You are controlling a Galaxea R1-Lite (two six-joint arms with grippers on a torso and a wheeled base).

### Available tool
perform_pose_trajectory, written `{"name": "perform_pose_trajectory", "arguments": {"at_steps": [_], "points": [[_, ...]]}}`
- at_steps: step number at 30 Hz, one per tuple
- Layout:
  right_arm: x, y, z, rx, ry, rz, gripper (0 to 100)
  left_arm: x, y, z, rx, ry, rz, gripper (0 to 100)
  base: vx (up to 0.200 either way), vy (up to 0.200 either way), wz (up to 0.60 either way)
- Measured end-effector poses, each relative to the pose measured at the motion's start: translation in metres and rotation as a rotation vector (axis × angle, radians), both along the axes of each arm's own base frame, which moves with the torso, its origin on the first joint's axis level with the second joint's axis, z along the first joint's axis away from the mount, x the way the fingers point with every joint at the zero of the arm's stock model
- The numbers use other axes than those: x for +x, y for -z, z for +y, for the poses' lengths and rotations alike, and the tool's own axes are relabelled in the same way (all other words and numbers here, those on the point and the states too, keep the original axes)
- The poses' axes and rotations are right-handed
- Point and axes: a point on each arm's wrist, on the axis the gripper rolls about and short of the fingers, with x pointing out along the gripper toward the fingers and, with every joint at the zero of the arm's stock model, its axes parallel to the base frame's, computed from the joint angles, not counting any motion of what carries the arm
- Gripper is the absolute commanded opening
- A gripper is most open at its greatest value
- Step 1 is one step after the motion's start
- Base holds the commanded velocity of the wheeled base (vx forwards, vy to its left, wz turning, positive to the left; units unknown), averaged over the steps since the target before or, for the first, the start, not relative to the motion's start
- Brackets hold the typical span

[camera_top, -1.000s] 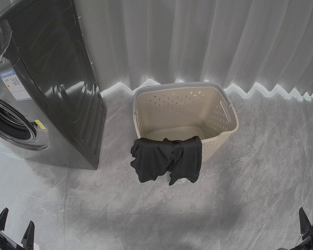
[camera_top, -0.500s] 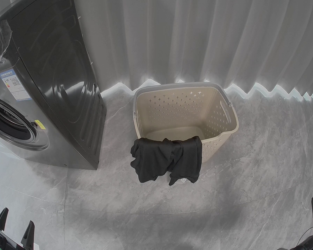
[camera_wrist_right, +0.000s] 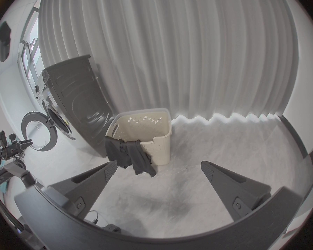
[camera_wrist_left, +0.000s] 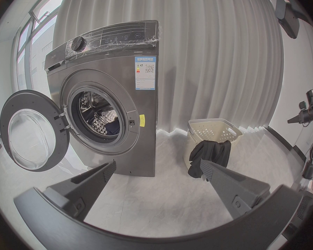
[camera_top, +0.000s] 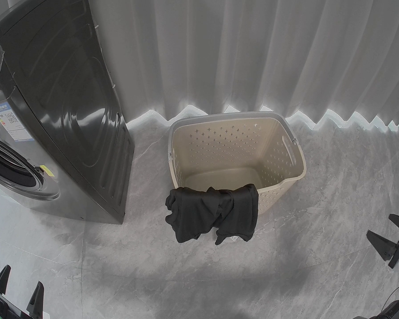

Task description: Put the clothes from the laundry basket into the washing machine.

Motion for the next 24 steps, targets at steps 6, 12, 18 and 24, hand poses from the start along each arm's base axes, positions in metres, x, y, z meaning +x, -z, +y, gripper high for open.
{"name": "perform_pose_trajectory", "arguments": {"at_steps": [6,12,18,24], "points": [[0.050,0.000,0.013,0.011,-0.061,0.071,100,0.000,0.000,0.000,-0.001,-0.001,0.000,100,0.033,0.000,0.00],[0.085,0.011,0.040,0.059,-0.110,0.137,100,0.000,0.000,0.000,-0.002,0.000,0.000,100,0.067,0.000,0.00],[0.096,0.028,0.063,0.048,-0.142,0.243,100,0.000,0.000,0.000,-0.003,0.001,0.000,100,0.000,0.000,0.00],[0.103,0.044,0.078,0.004,-0.153,0.322,100,0.000,0.000,0.000,-0.003,0.000,0.000,100,0.000,0.000,0.00]]}}
